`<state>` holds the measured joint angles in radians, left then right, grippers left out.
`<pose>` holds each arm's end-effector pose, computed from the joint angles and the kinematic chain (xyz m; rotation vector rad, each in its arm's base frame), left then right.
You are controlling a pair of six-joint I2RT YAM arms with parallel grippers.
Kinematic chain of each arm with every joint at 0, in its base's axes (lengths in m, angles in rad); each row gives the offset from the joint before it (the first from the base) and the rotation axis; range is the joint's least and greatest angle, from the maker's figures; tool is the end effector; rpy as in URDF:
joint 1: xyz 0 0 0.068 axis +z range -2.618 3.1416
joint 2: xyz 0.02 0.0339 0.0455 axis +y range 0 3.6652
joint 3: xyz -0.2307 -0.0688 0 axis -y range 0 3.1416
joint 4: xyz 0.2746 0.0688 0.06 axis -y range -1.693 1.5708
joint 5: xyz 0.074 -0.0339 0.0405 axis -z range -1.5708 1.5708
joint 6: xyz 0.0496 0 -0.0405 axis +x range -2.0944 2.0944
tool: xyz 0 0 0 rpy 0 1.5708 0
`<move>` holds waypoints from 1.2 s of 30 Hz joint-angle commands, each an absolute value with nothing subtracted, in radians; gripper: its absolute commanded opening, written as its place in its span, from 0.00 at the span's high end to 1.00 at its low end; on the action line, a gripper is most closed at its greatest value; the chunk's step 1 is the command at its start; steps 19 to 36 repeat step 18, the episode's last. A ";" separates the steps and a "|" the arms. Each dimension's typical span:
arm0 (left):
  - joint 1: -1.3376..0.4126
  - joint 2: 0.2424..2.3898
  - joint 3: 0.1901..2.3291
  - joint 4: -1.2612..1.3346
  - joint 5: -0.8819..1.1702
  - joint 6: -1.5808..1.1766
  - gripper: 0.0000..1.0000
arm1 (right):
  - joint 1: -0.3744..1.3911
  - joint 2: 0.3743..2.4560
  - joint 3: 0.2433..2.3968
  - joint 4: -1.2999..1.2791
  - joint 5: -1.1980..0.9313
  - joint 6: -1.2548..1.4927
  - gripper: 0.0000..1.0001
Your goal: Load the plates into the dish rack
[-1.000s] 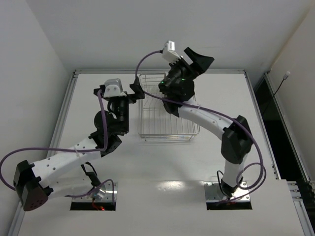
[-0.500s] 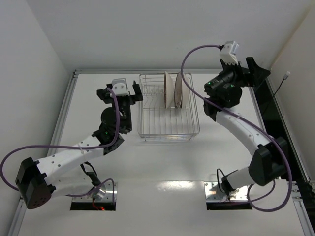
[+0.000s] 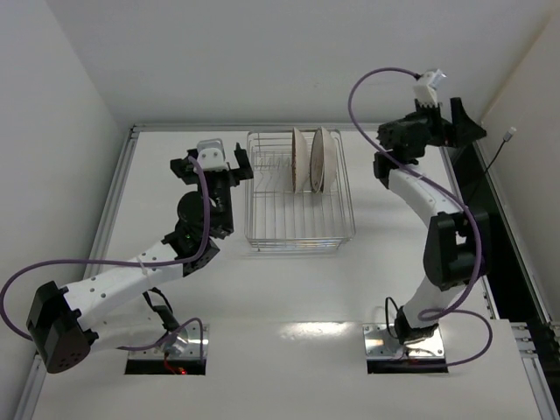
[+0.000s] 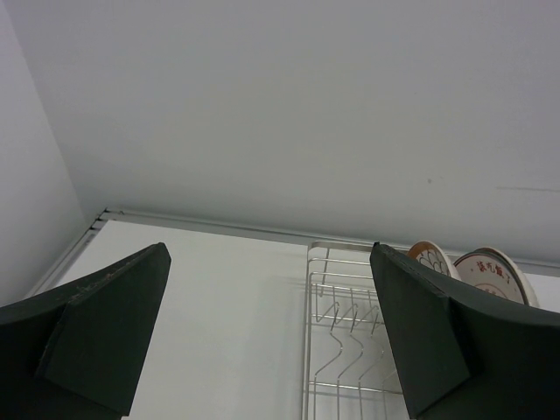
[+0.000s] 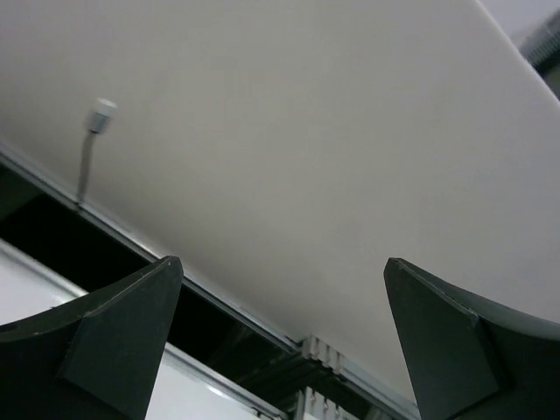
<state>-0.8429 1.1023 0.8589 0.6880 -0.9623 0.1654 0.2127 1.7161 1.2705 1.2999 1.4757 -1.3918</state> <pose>0.2228 -0.1888 0.3554 -0.2457 1.2995 -0.0347 0.3806 0.0317 0.3369 0.6230 1.5694 -1.4407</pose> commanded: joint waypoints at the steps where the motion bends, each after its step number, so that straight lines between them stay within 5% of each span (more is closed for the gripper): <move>1: -0.839 1.077 0.865 0.730 -0.959 0.169 0.00 | 0.103 1.709 1.234 1.802 1.739 -1.338 0.01; 8: -0.839 1.077 0.865 0.721 -0.959 0.169 0.00 | 0.101 1.747 1.258 1.519 1.766 -1.067 0.01; 36: -0.839 1.077 0.874 0.712 -0.950 0.150 0.00 | 0.150 1.756 1.229 1.410 1.735 -1.057 0.01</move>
